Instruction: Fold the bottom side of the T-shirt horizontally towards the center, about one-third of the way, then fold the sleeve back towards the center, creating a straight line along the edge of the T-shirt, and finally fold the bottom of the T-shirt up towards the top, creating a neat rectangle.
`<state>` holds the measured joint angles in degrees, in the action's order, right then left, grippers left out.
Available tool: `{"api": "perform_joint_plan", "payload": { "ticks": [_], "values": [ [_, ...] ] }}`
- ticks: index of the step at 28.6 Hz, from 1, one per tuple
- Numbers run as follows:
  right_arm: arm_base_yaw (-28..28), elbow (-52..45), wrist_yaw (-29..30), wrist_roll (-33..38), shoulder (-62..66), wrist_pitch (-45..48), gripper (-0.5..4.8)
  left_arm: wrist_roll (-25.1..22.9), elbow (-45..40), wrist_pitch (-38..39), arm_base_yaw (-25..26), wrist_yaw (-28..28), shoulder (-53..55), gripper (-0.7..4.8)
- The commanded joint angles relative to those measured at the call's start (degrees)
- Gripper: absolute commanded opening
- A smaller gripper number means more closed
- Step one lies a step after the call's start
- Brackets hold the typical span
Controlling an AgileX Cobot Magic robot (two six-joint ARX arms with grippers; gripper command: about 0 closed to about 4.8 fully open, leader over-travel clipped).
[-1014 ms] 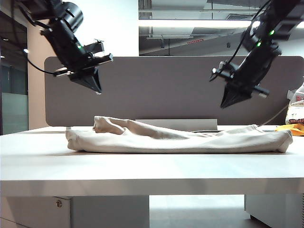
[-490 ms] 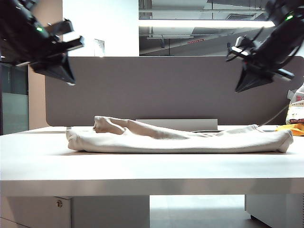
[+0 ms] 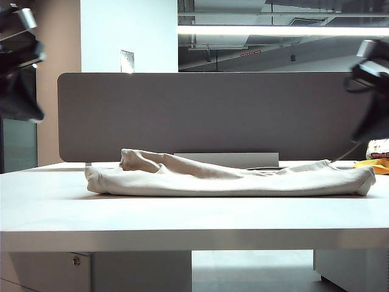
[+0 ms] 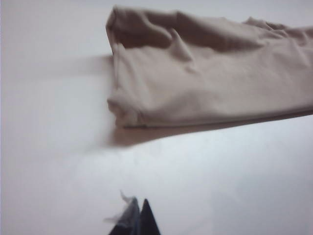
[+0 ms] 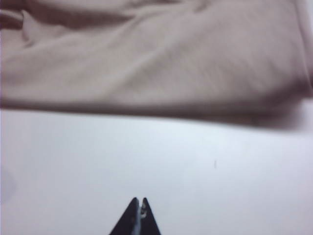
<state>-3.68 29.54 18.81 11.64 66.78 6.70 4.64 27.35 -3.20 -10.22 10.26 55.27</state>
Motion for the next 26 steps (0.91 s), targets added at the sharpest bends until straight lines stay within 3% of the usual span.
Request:
{"api": "perform_joint_plan", "payload": {
  "ticks": [1, 10, 19, 26],
  "values": [
    [-0.24, -6.58, 0.17, 0.70, -5.77, 3.32, -0.07, 1.68, -5.88, -1.22, 0.11, -0.22, -6.21, -0.06],
    [-0.24, -24.41, -2.03, 6.19, -20.00, 11.96, -0.07, 9.27, -20.35, 0.26, 0.11, -0.28, -23.10, -0.06],
    [-0.20, -29.24, -5.64, 6.29, -26.75, 8.48, -0.06, 8.68, -22.97, 10.16, 0.11, -6.19, -31.74, -0.06],
    [-0.22, -29.24, -6.25, 6.10, -26.71, 8.13, -0.06, 8.66, -22.97, 10.36, 0.11, -2.32, -31.71, -0.05]
  ]
}}
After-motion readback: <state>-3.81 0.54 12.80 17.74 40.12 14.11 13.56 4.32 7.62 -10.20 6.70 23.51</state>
